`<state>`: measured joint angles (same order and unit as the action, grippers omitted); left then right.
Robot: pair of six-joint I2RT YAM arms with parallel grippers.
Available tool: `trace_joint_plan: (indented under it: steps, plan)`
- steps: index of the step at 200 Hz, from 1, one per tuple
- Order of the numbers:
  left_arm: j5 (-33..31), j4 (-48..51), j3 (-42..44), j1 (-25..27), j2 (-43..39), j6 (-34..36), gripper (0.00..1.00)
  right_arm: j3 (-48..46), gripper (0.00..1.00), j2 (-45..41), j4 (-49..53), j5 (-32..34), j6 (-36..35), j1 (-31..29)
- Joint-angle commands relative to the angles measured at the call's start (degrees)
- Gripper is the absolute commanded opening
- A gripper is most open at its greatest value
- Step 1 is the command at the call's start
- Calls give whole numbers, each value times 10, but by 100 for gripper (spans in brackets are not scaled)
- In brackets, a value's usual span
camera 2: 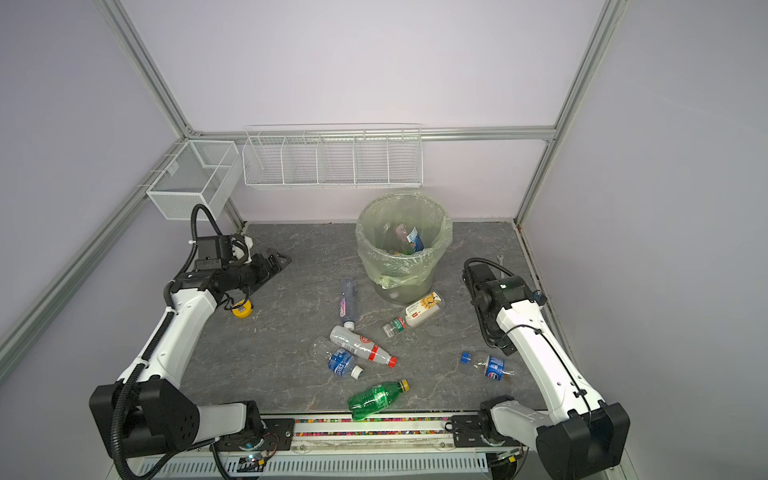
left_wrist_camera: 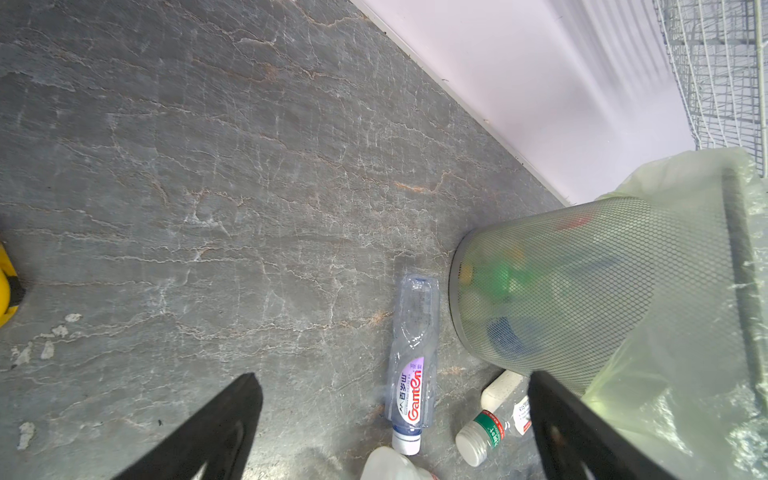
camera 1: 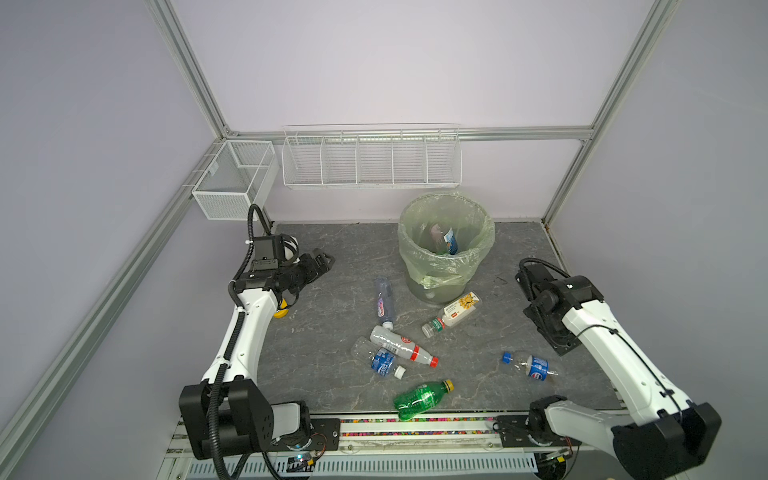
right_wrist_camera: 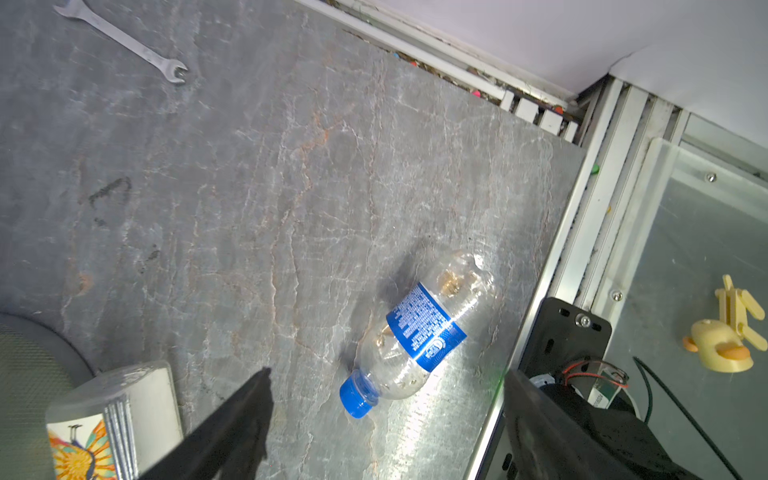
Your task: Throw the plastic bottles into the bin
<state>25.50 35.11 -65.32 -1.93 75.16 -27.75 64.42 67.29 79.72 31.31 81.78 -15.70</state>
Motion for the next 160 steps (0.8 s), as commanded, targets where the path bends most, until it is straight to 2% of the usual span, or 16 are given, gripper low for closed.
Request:
trace_joint_plan:
  steps: [1, 28, 63, 90, 134, 160]
  plan:
    - [10, 8, -7, -4, 1, 8, 100, -17, 88, -15, -2, -29, 46, 9]
    - [17, 6, -7, -4, 6, 6, 100, -44, 88, -30, -18, -25, 46, 10]
    - [8, 12, -8, -4, 4, 10, 100, -73, 88, -38, 0, -46, 134, 25]
    - [5, 12, -8, -5, 5, 10, 100, -78, 88, -14, -4, -60, 133, 28]
    - [10, 12, -8, -6, 9, 8, 100, -90, 89, 40, -29, -120, 120, 34]
    - [8, 12, -7, -7, 8, 10, 100, -111, 88, 42, -53, -136, 131, 35]
